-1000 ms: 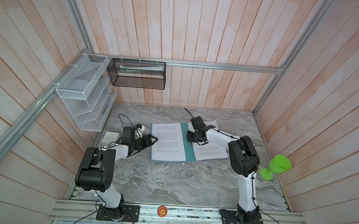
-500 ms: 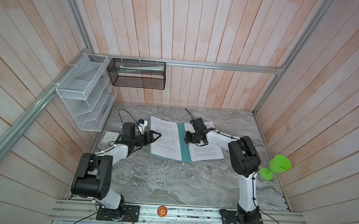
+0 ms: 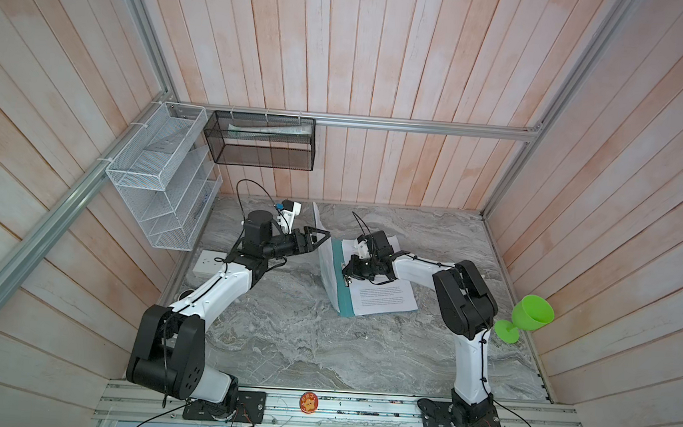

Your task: Put the files into the folder

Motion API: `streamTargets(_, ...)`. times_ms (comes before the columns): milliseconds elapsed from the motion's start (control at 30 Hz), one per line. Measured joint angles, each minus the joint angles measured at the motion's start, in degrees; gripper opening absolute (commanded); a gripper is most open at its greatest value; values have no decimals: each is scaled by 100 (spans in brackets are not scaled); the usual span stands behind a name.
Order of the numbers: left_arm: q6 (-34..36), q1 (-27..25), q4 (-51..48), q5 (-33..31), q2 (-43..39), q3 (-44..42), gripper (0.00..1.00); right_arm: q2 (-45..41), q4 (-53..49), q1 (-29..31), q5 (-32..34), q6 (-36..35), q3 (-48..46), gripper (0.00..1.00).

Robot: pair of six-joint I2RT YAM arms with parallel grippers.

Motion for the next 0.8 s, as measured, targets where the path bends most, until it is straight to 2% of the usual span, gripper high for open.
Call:
streamTargets(300,-118,-562,39,-168,509,734,85,31,407,140,-417,691,-160,15)
streamTargets(467,-177,-708,35,-264,767,793,85,-52,841,83,-638,1034,-450,28)
streamTargets(600,-195,-723,35,-334,776,811,85,-494,970,-157,-745,1211,-977,33)
streamTargets(800,-197,-728,35,-385,800,874,85,-1287,946,-706,-750,1255,-1414,34)
